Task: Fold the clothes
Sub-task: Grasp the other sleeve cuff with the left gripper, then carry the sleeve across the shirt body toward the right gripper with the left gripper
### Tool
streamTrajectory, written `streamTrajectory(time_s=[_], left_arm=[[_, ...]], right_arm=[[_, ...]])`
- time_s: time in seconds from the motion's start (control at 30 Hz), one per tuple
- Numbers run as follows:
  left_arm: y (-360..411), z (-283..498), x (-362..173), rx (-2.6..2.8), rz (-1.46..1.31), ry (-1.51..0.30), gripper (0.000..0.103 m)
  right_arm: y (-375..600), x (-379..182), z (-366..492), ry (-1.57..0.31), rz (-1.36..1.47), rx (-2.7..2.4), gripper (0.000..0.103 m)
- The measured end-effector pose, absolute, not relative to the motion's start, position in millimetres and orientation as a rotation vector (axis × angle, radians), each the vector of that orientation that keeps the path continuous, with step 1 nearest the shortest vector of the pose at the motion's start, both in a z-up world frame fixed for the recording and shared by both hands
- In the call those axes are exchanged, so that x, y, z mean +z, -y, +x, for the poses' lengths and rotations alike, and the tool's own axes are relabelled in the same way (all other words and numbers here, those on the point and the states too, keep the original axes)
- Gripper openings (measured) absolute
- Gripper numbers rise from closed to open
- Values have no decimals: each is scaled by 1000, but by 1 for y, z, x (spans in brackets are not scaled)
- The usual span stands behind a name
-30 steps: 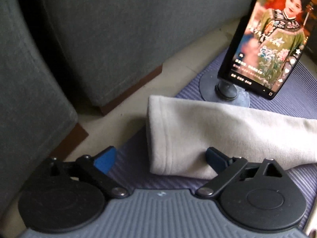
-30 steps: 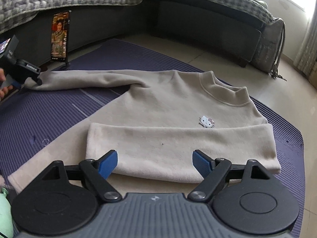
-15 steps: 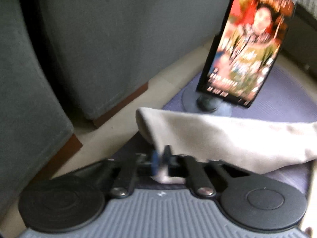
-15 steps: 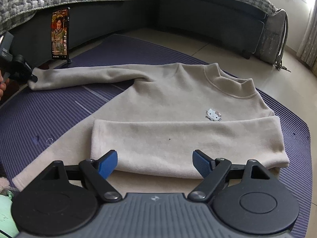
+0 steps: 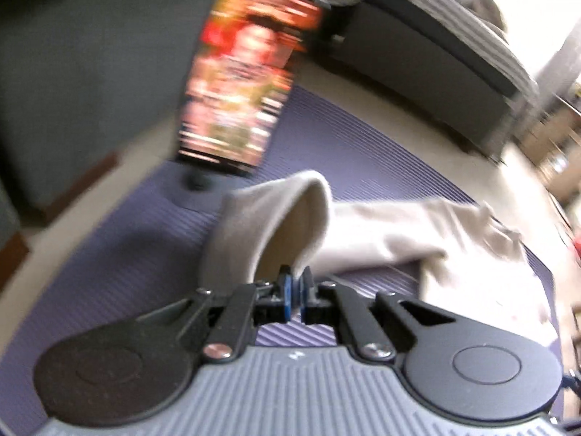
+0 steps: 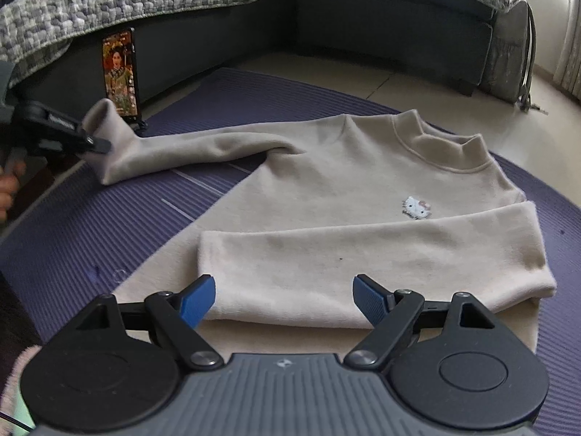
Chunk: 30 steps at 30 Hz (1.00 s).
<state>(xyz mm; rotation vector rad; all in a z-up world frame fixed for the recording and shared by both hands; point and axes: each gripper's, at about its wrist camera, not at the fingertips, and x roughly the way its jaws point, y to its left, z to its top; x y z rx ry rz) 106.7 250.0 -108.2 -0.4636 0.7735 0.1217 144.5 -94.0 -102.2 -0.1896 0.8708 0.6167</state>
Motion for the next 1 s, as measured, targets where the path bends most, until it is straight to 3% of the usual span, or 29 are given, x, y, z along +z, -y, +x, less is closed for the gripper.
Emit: streamTrajectory(time_s=[0.47, 0.7, 1.0], left_arm=[[-148, 116, -123, -165, -458, -773, 3], [-97, 110, -136, -263, -316, -801, 4], [-89, 109, -147, -322, -257, -841, 15]], right_arm=[[136, -86, 176, -907, 274, 605, 83], [132, -112, 183, -962, 448, 676, 83], [110, -133, 199, -987, 614, 713, 84]])
